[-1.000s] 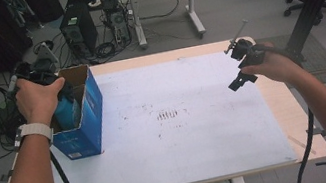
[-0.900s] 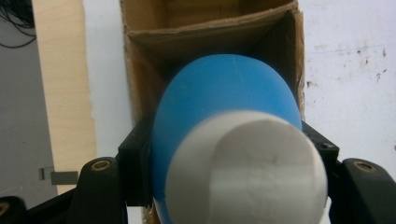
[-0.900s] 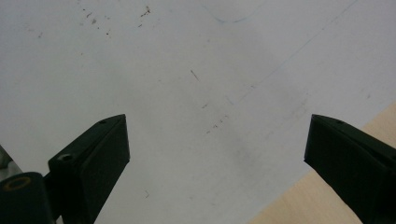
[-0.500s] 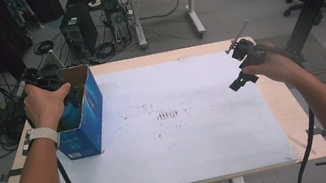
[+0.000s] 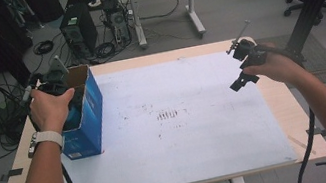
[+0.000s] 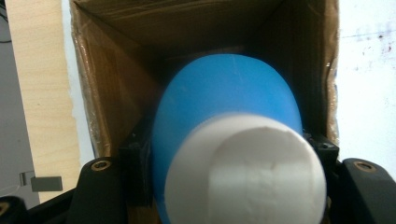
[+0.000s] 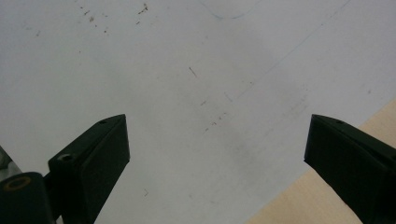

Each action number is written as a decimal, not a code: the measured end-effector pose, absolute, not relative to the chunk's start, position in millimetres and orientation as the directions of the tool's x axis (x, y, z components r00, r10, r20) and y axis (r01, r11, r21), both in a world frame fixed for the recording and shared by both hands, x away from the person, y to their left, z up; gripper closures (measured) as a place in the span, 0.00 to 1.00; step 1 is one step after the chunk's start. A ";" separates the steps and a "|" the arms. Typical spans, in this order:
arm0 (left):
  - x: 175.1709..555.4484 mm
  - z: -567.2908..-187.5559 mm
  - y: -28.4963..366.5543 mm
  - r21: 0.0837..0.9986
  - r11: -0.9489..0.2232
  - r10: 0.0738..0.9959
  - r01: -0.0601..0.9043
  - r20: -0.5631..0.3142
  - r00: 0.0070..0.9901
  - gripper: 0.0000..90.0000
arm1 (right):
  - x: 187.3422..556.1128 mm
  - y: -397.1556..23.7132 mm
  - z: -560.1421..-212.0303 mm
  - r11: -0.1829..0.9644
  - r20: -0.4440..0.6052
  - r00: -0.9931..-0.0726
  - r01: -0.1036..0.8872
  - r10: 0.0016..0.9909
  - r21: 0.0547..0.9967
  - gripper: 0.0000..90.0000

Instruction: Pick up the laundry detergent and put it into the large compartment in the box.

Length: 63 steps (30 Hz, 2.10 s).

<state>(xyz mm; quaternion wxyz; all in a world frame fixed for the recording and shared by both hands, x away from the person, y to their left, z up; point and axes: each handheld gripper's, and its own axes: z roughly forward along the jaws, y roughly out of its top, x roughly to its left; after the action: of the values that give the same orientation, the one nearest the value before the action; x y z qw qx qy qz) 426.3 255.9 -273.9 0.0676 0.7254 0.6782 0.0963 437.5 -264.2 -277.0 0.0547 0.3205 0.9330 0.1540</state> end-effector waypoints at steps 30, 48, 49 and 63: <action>430.1 -282.8 262.3 0.209 -0.046 0.999 0.977 0.027 0.041 0.39 | 437.0 -264.9 -278.5 0.745 0.000 -0.786 0.587 0.619 0.318 0.07; 423.8 -261.9 260.5 0.269 -0.026 0.999 0.963 0.038 0.017 0.32 | 433.1 -263.3 -275.3 0.750 -0.002 -0.791 0.579 0.611 0.322 0.07; 422.6 -259.7 260.6 0.278 -0.024 0.999 0.960 0.043 0.012 0.32 | 432.8 -263.5 -274.8 0.749 -0.002 -0.791 0.578 0.611 0.323 0.07; 410.6 -225.3 255.7 0.327 -0.043 0.999 0.944 0.035 0.033 0.31 | 427.0 -261.2 -269.0 0.752 -0.010 -0.795 0.570 0.607 0.331 0.07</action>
<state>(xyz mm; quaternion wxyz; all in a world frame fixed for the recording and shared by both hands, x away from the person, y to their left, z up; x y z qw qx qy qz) 410.6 255.7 -225.3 0.1071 0.7107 0.6835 0.1277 427.0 -261.2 -269.0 0.0583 0.3150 0.9341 0.1573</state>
